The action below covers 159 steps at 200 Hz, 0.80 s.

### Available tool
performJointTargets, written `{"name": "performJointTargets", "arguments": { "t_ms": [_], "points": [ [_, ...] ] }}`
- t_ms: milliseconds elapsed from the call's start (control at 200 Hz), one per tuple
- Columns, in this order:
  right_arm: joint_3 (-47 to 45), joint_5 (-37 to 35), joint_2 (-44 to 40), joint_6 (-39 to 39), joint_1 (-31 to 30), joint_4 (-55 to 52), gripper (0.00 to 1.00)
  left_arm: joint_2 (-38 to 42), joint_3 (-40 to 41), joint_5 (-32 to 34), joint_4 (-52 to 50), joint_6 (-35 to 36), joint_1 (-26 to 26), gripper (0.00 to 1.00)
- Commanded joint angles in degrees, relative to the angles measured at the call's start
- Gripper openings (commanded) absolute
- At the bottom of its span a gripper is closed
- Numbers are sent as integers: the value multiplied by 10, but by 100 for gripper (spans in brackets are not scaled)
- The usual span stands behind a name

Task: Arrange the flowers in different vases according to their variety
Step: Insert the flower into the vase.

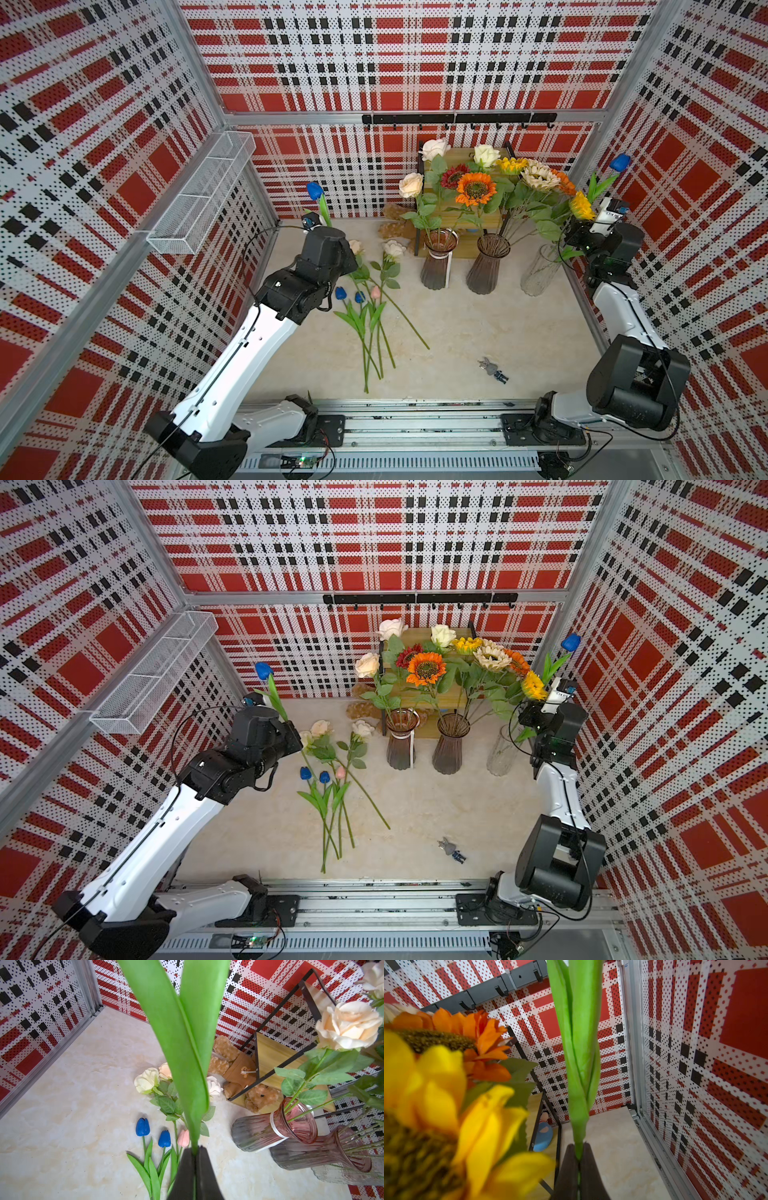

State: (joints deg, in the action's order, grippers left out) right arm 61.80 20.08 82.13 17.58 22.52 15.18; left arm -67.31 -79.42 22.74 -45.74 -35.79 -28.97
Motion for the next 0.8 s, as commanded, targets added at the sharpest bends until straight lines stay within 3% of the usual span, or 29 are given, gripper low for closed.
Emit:
{"name": "performJointTargets", "arguments": {
  "t_ms": [0,80,145,406,792],
  "points": [
    [-12,-20,-6,-20,-5,-35,8,-5,-7,3,16,-1,-7,0],
    [-3,-28,-15,-29,-8,-53,22,-7,-7,3,18,-1,-10,0],
    [4,-32,-22,-32,-9,-64,47,-8,-7,3,18,-1,-12,0],
    [25,-54,-53,-41,-11,-105,84,-1,-2,7,21,-2,-18,0],
    [138,-73,-92,-52,-46,-323,97,-1,-6,-1,25,5,-18,0]
  ]
}}
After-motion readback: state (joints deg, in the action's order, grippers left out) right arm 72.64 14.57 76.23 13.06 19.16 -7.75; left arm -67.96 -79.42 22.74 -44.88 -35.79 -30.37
